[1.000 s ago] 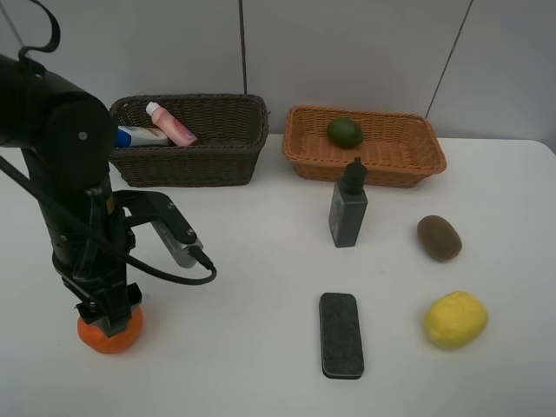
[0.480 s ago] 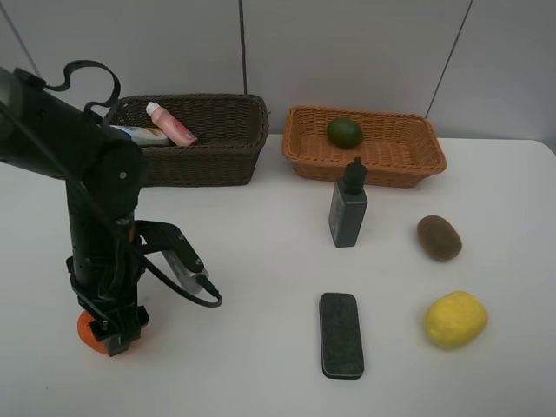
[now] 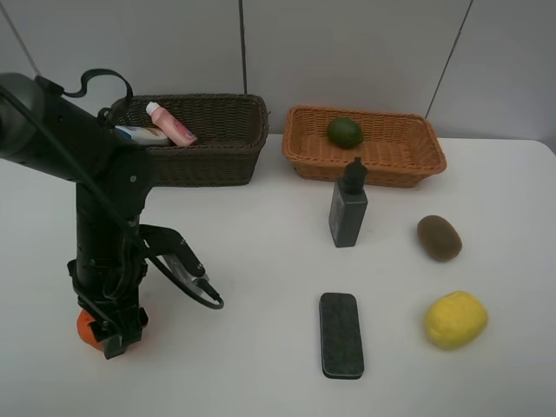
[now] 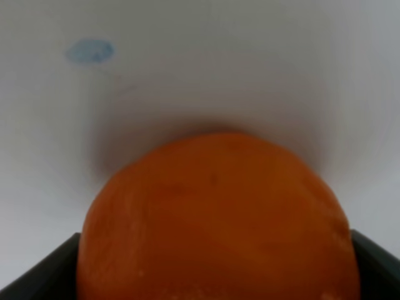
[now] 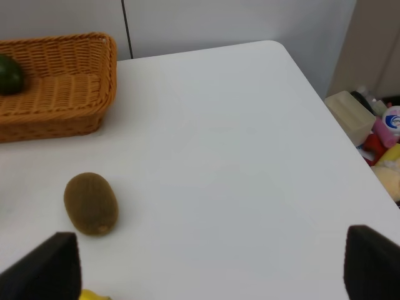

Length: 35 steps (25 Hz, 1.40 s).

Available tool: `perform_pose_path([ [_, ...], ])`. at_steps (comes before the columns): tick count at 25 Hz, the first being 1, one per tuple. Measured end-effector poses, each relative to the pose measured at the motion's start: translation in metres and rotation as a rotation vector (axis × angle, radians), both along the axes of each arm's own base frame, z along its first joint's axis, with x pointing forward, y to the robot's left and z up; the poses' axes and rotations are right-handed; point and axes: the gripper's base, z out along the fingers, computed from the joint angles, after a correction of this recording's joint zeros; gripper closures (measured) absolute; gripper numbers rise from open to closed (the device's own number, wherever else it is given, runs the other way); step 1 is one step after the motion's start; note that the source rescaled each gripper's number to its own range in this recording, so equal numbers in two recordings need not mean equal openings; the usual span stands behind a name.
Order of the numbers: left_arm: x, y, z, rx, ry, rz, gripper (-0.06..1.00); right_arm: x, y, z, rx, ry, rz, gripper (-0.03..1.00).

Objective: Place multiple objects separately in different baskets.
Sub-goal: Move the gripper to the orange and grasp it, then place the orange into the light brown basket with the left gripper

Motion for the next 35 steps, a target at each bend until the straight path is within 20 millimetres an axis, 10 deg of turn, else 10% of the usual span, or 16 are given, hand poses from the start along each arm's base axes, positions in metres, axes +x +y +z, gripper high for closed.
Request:
perform_pose_path([
  [7, 0.030, -0.021, 0.040, 0.031, -0.017, 0.092, 0.04, 0.000, 0.000, 0.000, 0.000, 0.000, 0.000, -0.03],
  [16, 0.138, -0.109, 0.156, -0.454, -0.459, 0.355, 0.04, 0.000, 0.000, 0.000, 0.000, 0.000, 0.000, -0.03],
  [25, 0.226, -0.174, 0.118, -0.662, -0.596, 0.379, 0.04, 0.000, 0.000, 0.000, 0.000, 0.000, 0.000, -0.03],
  [35, 0.244, -0.183, 0.082, -0.666, -0.649, 0.344, -0.04, 0.000, 0.000, 0.000, 0.000, 0.000, 0.000, -0.03],
])
